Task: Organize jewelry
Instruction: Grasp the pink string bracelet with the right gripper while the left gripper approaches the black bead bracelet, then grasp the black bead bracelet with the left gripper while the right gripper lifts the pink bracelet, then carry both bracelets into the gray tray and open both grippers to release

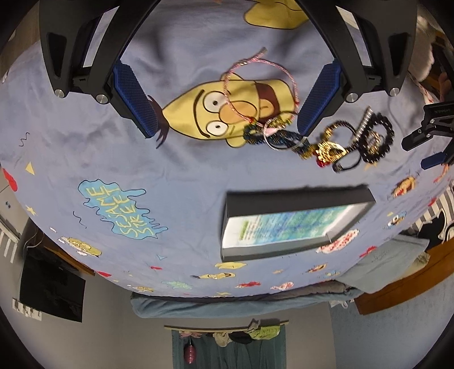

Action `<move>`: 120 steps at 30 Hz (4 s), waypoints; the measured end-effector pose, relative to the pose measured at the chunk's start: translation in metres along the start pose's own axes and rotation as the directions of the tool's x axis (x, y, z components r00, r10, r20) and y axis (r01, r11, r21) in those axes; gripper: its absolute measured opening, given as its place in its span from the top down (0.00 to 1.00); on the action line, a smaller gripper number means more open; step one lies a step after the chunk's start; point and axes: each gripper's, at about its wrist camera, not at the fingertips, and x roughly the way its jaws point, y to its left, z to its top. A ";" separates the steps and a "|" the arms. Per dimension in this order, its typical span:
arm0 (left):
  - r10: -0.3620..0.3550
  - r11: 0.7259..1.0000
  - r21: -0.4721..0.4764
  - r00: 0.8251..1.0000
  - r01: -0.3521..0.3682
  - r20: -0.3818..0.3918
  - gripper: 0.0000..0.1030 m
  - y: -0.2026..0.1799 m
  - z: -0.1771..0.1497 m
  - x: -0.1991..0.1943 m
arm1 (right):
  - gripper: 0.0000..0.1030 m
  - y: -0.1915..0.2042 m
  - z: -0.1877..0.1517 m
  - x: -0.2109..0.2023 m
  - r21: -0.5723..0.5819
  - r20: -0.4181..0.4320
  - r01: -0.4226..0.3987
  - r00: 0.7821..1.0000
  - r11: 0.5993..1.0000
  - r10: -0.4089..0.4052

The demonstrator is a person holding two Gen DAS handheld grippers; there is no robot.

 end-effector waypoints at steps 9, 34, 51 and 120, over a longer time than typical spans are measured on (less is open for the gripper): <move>-0.033 0.999 0.024 0.999 0.034 -0.030 0.07 0.000 -0.006 0.021 | 0.05 -0.010 -0.011 0.015 0.009 -0.022 -0.005 1.000 1.000 0.005; -0.130 0.990 -0.061 0.987 0.125 -0.099 0.44 0.007 -0.016 0.048 | 0.94 -0.009 -0.033 0.040 0.028 -0.105 -0.110 0.988 0.993 0.113; -0.116 0.993 -0.013 0.993 0.116 0.025 0.85 0.010 -0.001 0.009 | 0.98 0.000 -0.003 0.001 -0.038 0.066 -0.095 0.993 0.995 0.097; -0.006 0.999 0.034 1.000 0.006 -0.009 0.85 0.041 0.187 0.165 | 0.98 0.042 0.177 0.190 -0.085 0.004 0.015 1.000 0.996 -0.015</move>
